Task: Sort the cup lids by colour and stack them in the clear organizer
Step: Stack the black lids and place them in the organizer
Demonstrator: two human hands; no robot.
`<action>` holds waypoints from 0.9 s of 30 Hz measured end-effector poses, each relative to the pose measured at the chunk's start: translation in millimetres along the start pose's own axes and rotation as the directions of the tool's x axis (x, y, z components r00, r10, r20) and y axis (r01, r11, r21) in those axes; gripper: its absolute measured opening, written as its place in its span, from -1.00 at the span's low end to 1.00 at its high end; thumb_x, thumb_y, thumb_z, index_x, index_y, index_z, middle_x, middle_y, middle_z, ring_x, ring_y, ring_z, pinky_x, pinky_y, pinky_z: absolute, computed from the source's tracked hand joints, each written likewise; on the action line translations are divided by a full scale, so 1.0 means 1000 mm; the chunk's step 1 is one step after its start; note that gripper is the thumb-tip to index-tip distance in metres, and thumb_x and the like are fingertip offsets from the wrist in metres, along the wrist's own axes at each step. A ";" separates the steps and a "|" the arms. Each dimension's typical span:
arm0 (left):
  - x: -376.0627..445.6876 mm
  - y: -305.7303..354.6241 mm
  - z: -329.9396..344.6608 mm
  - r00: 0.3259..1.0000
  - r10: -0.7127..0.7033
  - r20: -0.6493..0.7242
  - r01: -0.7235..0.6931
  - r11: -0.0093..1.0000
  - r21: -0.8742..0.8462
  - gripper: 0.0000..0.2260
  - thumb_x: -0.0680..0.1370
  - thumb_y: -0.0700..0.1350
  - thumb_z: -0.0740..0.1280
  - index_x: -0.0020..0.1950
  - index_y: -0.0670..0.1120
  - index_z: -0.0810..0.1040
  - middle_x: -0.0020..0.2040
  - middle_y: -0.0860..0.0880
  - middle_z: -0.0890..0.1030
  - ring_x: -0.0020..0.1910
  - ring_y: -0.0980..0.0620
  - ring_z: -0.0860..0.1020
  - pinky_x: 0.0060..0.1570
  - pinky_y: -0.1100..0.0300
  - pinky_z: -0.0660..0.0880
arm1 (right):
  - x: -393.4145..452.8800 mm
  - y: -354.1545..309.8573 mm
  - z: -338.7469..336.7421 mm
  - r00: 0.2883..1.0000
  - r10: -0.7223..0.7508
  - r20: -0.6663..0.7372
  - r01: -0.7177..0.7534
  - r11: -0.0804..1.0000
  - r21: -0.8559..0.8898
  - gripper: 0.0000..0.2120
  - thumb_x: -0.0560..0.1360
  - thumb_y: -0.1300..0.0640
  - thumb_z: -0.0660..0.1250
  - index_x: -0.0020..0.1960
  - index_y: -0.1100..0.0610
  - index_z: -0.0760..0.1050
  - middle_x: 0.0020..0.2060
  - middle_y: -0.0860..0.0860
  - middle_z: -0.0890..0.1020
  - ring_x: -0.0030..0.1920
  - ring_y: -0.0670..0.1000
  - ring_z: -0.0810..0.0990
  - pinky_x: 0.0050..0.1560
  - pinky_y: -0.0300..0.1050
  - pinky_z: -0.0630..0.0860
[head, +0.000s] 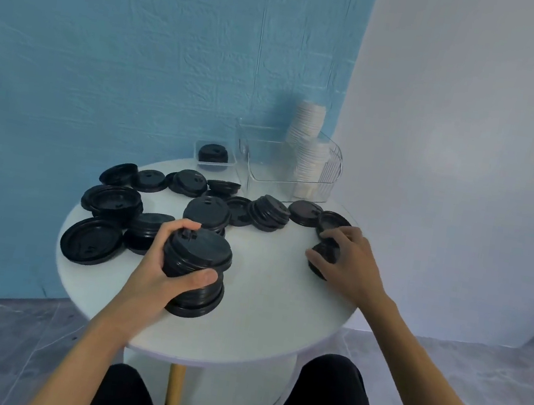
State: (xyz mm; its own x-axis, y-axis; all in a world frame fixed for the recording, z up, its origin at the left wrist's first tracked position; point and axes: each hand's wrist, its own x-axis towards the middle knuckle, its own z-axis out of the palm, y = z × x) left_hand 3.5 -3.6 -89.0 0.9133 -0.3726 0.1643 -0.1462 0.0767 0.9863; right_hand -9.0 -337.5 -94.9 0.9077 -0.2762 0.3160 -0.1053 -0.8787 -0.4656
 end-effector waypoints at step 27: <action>-0.001 0.000 -0.001 1.000 -0.024 -0.016 0.024 0.998 0.066 -0.25 0.29 0.00 0.66 0.40 0.31 0.41 0.28 0.08 0.63 0.31 0.05 0.58 0.37 -0.06 0.46 | -0.008 -0.183 -0.010 0.893 -0.445 0.057 0.357 0.782 0.512 -0.72 0.52 -0.10 0.44 0.22 -0.15 0.61 0.18 -0.21 0.56 0.22 -0.26 0.50 0.25 -0.36 0.36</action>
State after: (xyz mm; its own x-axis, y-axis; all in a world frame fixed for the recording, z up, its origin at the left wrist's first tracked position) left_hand 3.4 -2.2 -88.7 0.9223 -0.3598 0.1408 -0.1485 0.0064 0.9889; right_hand -1.6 -178.3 -3.7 0.8812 0.1670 0.4423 0.4494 -0.5862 -0.6741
